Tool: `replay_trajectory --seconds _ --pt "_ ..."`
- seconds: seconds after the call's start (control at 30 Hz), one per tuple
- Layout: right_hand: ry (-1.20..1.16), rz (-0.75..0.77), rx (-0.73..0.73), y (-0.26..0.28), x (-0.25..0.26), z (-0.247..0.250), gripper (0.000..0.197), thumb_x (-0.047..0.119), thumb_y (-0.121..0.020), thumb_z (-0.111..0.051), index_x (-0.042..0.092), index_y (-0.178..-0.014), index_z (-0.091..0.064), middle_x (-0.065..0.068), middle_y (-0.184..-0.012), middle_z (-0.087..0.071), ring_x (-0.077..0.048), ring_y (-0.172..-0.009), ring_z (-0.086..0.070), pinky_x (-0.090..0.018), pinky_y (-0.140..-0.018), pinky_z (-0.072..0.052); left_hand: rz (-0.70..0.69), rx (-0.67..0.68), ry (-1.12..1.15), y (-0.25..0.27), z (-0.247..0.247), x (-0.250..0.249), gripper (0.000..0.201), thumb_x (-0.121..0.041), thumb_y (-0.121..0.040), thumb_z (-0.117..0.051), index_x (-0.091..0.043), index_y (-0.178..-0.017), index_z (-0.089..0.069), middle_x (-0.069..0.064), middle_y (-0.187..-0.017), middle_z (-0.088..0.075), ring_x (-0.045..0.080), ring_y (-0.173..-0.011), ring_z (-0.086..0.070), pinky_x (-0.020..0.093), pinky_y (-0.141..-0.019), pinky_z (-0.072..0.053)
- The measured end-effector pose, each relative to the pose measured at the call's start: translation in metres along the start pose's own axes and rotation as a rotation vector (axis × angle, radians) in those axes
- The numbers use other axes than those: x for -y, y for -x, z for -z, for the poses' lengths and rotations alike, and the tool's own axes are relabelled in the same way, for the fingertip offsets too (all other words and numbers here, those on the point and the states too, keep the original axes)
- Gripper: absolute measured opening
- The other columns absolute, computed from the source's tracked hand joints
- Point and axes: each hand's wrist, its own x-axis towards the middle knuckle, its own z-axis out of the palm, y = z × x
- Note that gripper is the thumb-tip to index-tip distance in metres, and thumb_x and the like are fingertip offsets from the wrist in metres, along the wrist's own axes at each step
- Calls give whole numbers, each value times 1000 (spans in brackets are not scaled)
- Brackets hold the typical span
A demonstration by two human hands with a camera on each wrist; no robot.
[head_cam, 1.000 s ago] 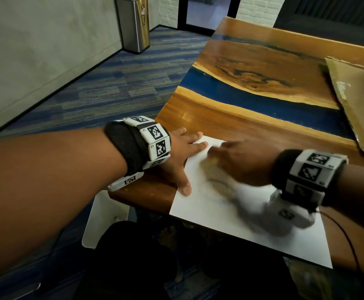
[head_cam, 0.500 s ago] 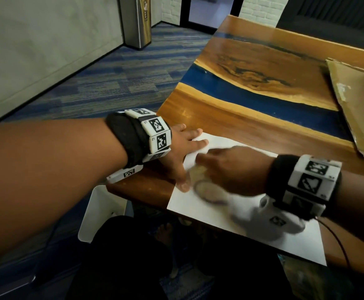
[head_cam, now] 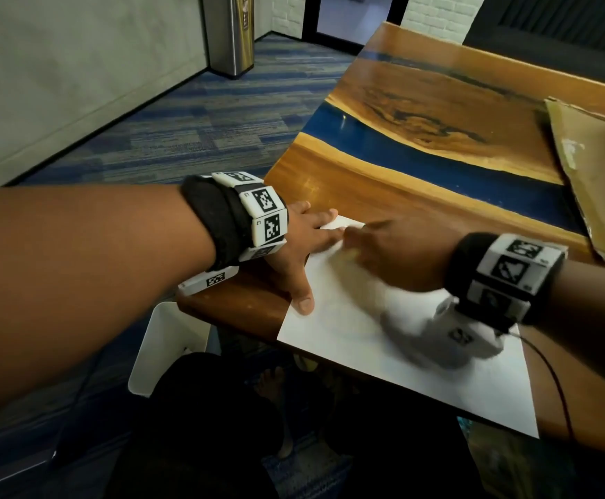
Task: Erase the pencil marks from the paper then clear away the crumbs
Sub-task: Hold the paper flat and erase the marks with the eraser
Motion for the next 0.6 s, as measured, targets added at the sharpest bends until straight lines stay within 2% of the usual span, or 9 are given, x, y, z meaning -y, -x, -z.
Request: replay_trajectory --seconds 0.07,0.1,0.2,0.23,0.3,0.37,0.4,0.53,0.6 --pt "1 -117 -15 -1 -13 -1 33 38 -103 -38 27 -134 -42 2 -114 -60 -18 -86 -57 -32 -69 -46 4 -3 -9 -1 -1 0 141 -86 -54 -69 -42 -154 21 -6 -164 26 38 -152 13 64 -116 -9" --pt "-5 -89 -30 3 -6 0 34 39 -103 -38 27 -134 -41 2 -111 -59 -20 -85 -58 -34 -69 -47 5 -3 -6 -1 0 1 141 -86 -54 -69 -42 -154 21 -6 -164 26 37 -152 13 64 -116 -9" --pt "-108 189 21 19 33 -4 32 42 -101 -38 31 -131 -41 1 -110 -59 -27 -88 -61 -40 -73 -51 2 9 5 0 0 0 141 -83 -57 -71 -41 -153 21 -6 -164 27 36 -151 15 62 -117 -7" --pt "-116 208 38 18 33 -4 32 43 -102 -37 32 -131 -42 1 -112 -59 -27 -90 -62 -40 -75 -51 2 9 4 0 0 0 141 -83 -57 -71 -41 -153 22 -6 -164 27 36 -151 15 62 -117 -7" --pt "-47 61 29 4 10 0 34 42 -103 -37 32 -135 -42 1 -119 -60 -25 -96 -62 -36 -79 -51 -3 5 1 0 0 0 141 -84 -55 -71 -42 -153 22 -6 -164 27 37 -151 14 63 -117 -8" --pt "8 -120 -27 -6 -14 2 31 38 -103 -39 29 -132 -43 -1 -115 -62 -22 -89 -61 -39 -79 -55 -4 4 -5 0 0 1 142 -86 -53 -69 -43 -153 22 -6 -164 26 37 -151 14 66 -116 -9" --pt "16 -138 -31 -5 -13 2 30 37 -103 -39 28 -131 -43 0 -112 -61 -21 -86 -60 -40 -77 -56 -6 6 -5 0 0 1 142 -87 -53 -68 -43 -153 22 -6 -164 26 37 -151 14 66 -116 -9" --pt "-86 167 33 18 39 3 33 38 -101 -41 32 -133 -41 2 -114 -58 -26 -89 -62 -38 -74 -51 -9 18 16 -1 0 1 142 -84 -54 -72 -42 -153 21 -7 -163 28 37 -151 17 64 -117 -7" --pt "-101 141 48 15 33 0 34 38 -101 -41 32 -135 -41 2 -115 -58 -26 -93 -62 -37 -76 -51 -8 22 10 -1 1 0 141 -83 -56 -72 -41 -153 22 -7 -163 28 37 -151 17 64 -116 -7"
